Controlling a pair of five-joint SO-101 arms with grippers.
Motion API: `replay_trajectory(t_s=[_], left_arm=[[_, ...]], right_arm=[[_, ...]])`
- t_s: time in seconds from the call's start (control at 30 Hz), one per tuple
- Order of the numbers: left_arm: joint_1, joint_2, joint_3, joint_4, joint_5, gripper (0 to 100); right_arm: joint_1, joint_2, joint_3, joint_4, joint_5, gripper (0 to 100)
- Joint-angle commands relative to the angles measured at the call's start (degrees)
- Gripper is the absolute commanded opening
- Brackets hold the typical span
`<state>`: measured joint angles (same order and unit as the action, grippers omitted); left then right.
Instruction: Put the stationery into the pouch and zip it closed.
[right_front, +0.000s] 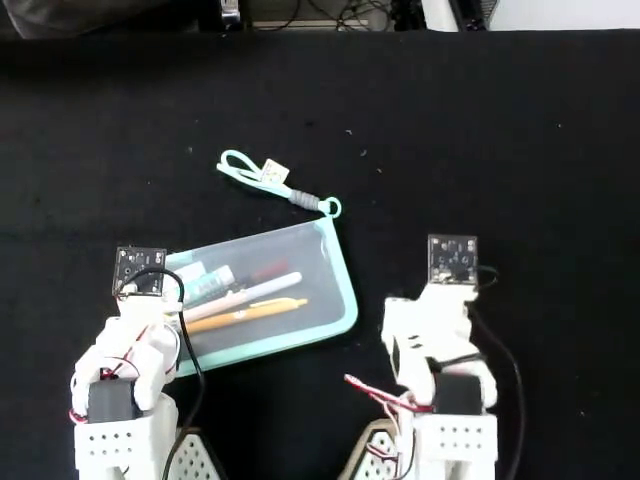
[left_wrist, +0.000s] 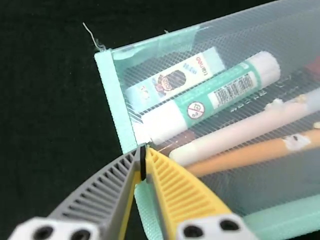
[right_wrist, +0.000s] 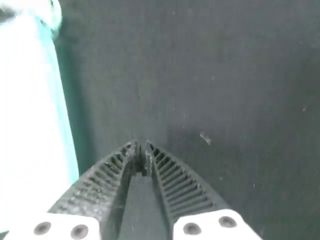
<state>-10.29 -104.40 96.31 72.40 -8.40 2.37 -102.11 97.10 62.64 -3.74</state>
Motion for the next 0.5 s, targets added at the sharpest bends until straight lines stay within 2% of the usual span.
replay_trajectory(t_s=[0.0,0.03,0.47], left_arm=[[0.31,-0.18,1.01,0.62,0.53,4],[0.31,-0.18,1.01,0.62,0.53,4],[0.31,-0.18,1.01,0.62,0.53,4]], right_arm=[[0.26,-5.85,-0.66,9.32,-0.44,1.5],[0.26,-4.79,-0.66,11.96,-0.44,1.5],[0.26,-5.67,-0.66,11.78,-0.44,1.5]])
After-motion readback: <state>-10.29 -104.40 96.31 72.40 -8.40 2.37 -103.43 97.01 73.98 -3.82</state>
